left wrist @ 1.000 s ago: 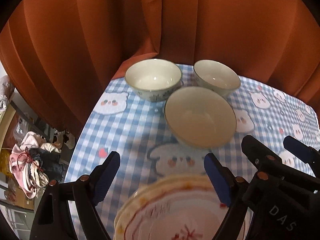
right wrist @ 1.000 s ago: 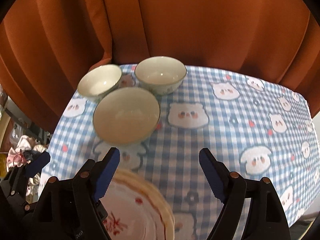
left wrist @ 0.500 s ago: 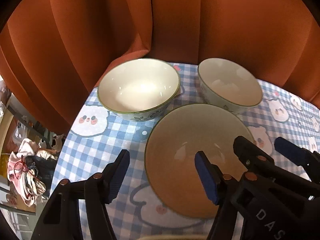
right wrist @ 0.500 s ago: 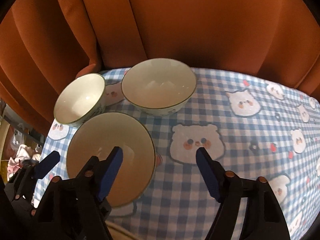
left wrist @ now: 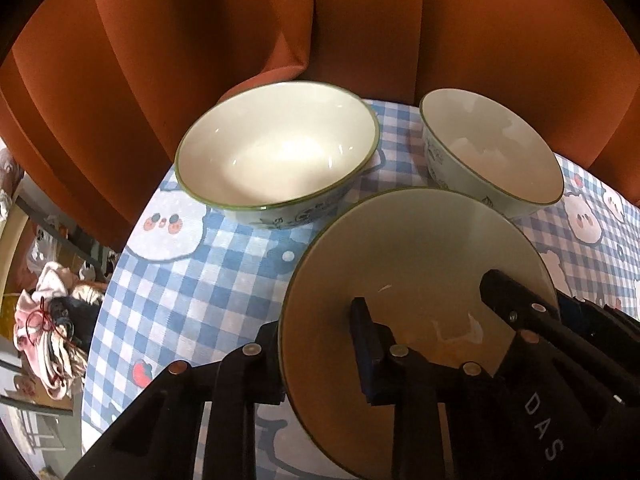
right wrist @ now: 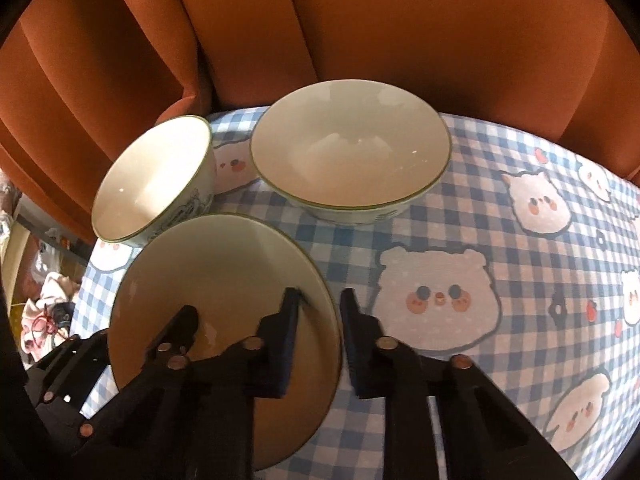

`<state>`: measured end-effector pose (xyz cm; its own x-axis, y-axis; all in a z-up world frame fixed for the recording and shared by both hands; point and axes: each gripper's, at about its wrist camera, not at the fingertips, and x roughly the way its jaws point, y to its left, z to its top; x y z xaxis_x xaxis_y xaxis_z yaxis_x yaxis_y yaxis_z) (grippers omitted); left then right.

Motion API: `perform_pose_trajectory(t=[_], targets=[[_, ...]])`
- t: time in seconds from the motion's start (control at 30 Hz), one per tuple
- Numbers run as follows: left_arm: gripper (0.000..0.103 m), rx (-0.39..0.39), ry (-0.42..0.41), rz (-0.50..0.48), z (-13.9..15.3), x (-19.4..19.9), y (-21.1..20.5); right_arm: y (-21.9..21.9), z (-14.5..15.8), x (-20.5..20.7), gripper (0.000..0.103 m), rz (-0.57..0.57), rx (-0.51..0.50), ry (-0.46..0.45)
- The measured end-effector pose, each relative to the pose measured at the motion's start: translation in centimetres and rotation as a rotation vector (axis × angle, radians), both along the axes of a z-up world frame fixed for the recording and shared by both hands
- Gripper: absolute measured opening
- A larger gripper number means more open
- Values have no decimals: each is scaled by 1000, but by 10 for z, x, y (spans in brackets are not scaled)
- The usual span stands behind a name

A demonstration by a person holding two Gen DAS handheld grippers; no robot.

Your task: Organize plates and bowls

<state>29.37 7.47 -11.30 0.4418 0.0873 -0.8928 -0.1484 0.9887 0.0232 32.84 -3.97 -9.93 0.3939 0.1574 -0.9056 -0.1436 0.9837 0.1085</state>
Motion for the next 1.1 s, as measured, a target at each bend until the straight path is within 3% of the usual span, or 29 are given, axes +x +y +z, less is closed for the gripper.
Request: perform_pose_trajectory(t=[0.23, 0.63, 1.1], targets=[[24, -10, -1, -10, 7, -5, -2, 0, 2, -4, 22, -16, -9, 7], [23, -42, -76, -86, 53, -42, -20, -16, 51, -41, 22, -79, -35, -58], [24, -92, -124, -248, 90, -114, -69, -59, 100, -138, 22, -237, -93, -133]])
